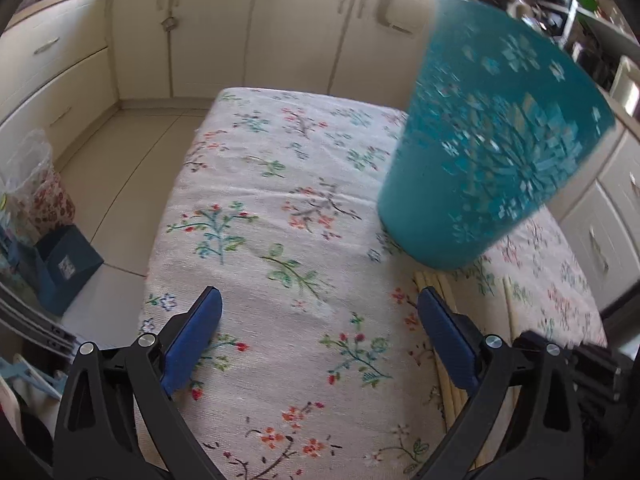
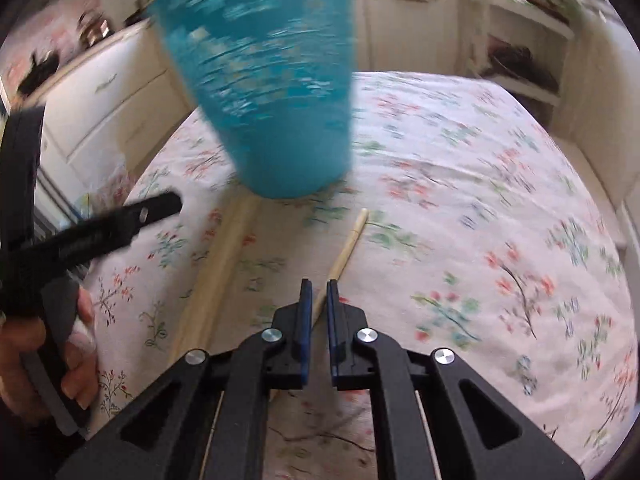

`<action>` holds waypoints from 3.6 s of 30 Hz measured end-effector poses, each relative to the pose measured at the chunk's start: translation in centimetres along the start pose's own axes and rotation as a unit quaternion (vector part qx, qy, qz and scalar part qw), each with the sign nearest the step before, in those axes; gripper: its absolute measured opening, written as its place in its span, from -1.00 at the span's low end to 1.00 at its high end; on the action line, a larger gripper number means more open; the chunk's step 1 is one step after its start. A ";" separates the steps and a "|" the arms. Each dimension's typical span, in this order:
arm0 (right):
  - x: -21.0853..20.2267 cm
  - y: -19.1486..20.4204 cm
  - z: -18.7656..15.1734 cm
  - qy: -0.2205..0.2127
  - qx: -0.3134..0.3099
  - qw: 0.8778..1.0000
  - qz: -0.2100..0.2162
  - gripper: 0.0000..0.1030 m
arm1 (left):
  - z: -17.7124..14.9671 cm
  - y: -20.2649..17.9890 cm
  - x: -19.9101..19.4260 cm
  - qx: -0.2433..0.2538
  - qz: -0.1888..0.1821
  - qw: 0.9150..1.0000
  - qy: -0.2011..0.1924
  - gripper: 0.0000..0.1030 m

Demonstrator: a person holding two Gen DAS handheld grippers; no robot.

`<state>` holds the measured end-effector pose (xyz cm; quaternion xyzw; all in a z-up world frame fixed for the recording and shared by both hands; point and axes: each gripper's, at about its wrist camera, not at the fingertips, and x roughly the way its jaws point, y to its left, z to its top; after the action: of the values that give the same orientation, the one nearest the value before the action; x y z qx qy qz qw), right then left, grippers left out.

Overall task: Organize utensils
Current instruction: 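Lower the right gripper to the chopstick bundle and grasp one chopstick, then grasp the chopstick with the left gripper while the right gripper holds it, then carry the chopstick over the teal bin with the left gripper and release it, then grasp a chopstick with the right gripper, lift it over the bin, release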

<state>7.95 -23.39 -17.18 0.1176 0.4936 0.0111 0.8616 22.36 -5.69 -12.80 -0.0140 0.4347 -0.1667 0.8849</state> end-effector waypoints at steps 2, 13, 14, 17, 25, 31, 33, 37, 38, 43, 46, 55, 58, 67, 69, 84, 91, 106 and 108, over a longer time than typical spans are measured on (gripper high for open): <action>0.0 -0.9 0.0 -0.001 0.022 1.000 0.011 -0.85 | -0.2 -1.2 -0.3 0.029 0.006 1.000 0.002 0.83; -0.1 -1.3 0.2 -0.005 0.037 0.999 0.031 -0.83 | -1.3 -4.1 0.4 0.083 0.050 0.995 0.038 0.69; -0.1 -1.3 0.2 -0.005 0.038 0.999 0.031 -0.83 | -1.2 -3.9 0.6 0.082 0.051 0.994 0.042 0.66; -0.1 -1.3 0.2 -0.005 0.038 0.999 0.032 -0.83 | -1.3 -3.9 0.6 0.085 0.058 0.994 0.041 0.56; 0.5 -0.8 0.7 -0.007 0.013 1.000 0.026 -0.83 | -0.6 -5.3 0.6 0.096 0.028 0.994 0.046 -0.45; 0.6 0.1 0.9 0.004 -0.024 1.000 0.008 -0.82 | 0.7 -4.7 1.1 0.065 -0.006 0.993 0.099 -0.60; 0.8 0.2 1.0 0.002 -0.024 1.000 0.007 -0.82 | 0.9 -5.1 1.3 0.070 0.002 0.992 0.102 -0.61; 0.9 0.3 1.0 0.000 -0.031 0.999 0.009 -0.82 | 0.6 -5.3 1.5 0.081 0.001 0.993 0.087 -0.91; 0.9 0.2 0.9 -0.002 -0.027 1.000 0.012 -0.82 | 0.5 -4.9 1.3 0.068 -0.011 0.994 0.084 -0.91; 0.9 -0.4 0.9 -0.007 -0.006 1.000 0.028 -0.82 | -0.2 -2.7 -1.5 0.027 -0.052 0.997 0.042 -0.91; 0.9 -0.2 0.9 -0.008 -0.006 1.000 0.026 -0.82 | 0.6 -1.3 -5.9 0.007 -0.105 0.994 -0.020 -0.91; 0.8 0.0 1.0 -0.009 -0.005 1.000 0.026 -0.82 | 10.2 -2.4 -14.6 -0.013 -0.191 0.962 -0.196 -0.91; 0.8 -0.3 0.9 -0.009 -0.001 1.000 0.030 -0.82 | 13.1 -3.9 -14.9 -0.016 -0.193 0.954 -0.230 -0.91; 0.7 -1.1 1.1 -0.008 0.009 0.999 0.043 -0.82 | 17.9 -6.7 -10.0 -0.050 -0.127 0.946 -0.294 -0.91; 0.6 -1.3 1.1 -0.008 0.011 0.999 0.046 -0.82 | 17.7 -7.1 -9.3 -0.047 -0.115 0.946 -0.299 -0.91; 0.6 -1.6 1.2 -0.007 0.017 0.998 0.052 -0.82 | 14.8 -8.2 -7.3 0.014 -0.069 0.962 -0.265 -0.89; 0.6 -1.6 1.2 -0.006 0.014 0.999 0.052 -0.82 | 12.6 -4.0 -11.2 -0.023 -0.057 0.958 -0.280 -0.08; 0.4 0.8 1.0 0.016 -0.082 0.996 -0.010 -0.82 | 2.4 3.2 -2.8 -0.102 -0.008 0.990 -0.102 0.36; 0.2 0.6 1.0 0.018 -0.075 0.997 -0.009 -0.84 | 1.8 2.9 -1.7 -0.093 -0.005 0.992 -0.087 0.37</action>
<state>9.01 -22.99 -16.76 0.0481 0.5081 0.0422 0.8589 23.60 -2.67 -10.92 -0.1131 0.3699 -0.1282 0.9132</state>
